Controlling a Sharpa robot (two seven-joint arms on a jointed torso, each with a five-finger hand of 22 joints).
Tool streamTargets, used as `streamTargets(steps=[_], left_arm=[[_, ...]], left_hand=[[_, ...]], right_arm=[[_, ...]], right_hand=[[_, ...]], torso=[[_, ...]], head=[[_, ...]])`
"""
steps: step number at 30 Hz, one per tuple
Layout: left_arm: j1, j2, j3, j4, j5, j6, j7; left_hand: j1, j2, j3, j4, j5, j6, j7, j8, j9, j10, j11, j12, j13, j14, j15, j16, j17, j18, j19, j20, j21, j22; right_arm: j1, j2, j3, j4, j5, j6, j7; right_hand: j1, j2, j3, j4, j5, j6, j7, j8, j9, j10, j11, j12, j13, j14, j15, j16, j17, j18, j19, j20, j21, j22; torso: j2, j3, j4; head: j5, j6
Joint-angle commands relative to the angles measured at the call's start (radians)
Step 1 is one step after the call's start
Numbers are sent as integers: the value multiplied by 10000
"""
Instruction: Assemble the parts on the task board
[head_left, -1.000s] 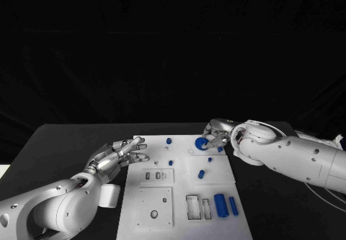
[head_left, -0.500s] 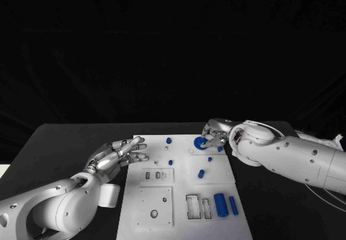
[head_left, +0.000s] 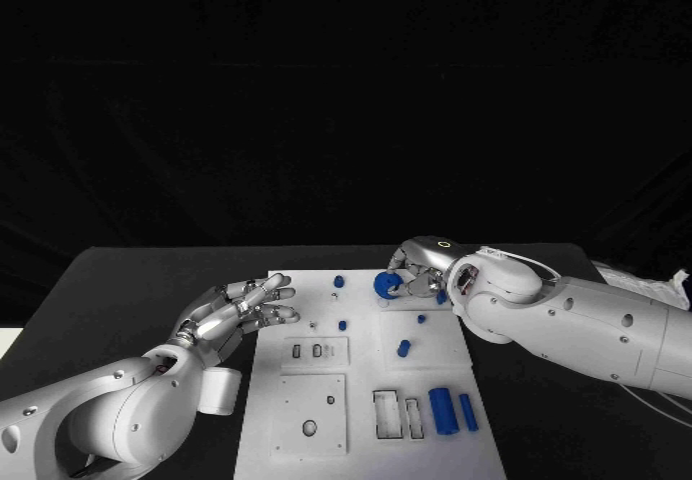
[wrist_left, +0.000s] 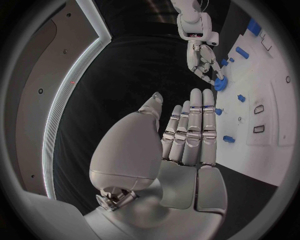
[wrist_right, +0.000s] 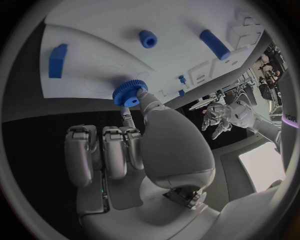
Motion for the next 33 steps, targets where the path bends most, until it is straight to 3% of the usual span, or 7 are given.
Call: streamTargets(steps=[1,5,10,19,23,33], left_arm=[[7,31,6,-4,12,249,25],[7,38,6,-9,13,262,22],[6,39,6,-1,13,270,16],[6,48,6,0,13,281,4],[6,49,6,-2,13,283,2],[7,56,6,-3,13,287,-1]], left_hand=[[-5,78,-15,-57,-21,1,42,-43,-5,-10,48,-67,-6,-71,-15,-39,11,12,-59,-3,52,-14],[-5,78,-15,-57,-21,1,42,-43,-5,-10,48,-67,-6,-71,-15,-39,11,12,-59,-3,52,-14],[-5,78,-15,-57,-21,1,42,-43,-5,-10,48,-67,-6,-71,-15,-39,11,12,-59,-3,52,-14],[-5,78,-15,-57,-21,1,42,-43,-5,-10,48,-67,-6,-71,-15,-39,11,12,-59,-3,52,-14],[-5,78,-15,-57,-21,1,42,-43,-5,-10,48,-67,-6,-71,-15,-39,11,12,-59,-3,52,-14],[-13,80,-14,-60,-25,-2,46,-50,-5,-13,51,-74,-6,-73,-12,-49,18,11,-65,-1,53,-15]], right_arm=[[-10,60,7,350,-792,-791,-184],[-17,275,7,584,-1164,-957,-336],[-65,652,-1,529,-1377,-913,-294],[-237,1465,-61,-59,-1575,-704,-191],[-316,1744,-87,-342,-1589,-617,-148],[-384,2148,-146,-836,-1598,-461,-150]], right_hand=[[-199,149,160,138,33,365,-227,-78,32,1075,-56,47,2633,995,-53,58,2416,-171,628,-100,58,1441],[-215,146,199,138,46,376,-235,-89,31,1075,-60,47,2633,995,-55,58,2415,-190,660,-101,94,1532],[-222,150,247,132,52,388,-241,-100,31,1075,-65,47,2633,996,-59,59,2419,-203,683,-103,121,1597],[-222,135,280,117,41,389,-241,-114,28,1075,-68,47,2633,992,-62,53,2404,-208,692,-105,130,1622],[-240,118,303,114,27,386,-235,-129,25,1075,-65,47,2633,989,-62,47,2389,-209,694,-106,132,1627],[-286,85,339,114,-5,383,-225,-158,19,1075,-57,47,2633,985,-59,38,2370,-210,694,-106,133,1629]], torso=[[1,4,16],[5,-17,3],[6,-19,-3],[6,-24,15],[12,-8,10],[9,-10,-7]], head=[[47,13],[89,11],[111,-8],[138,-50],[178,-71],[201,-85]])
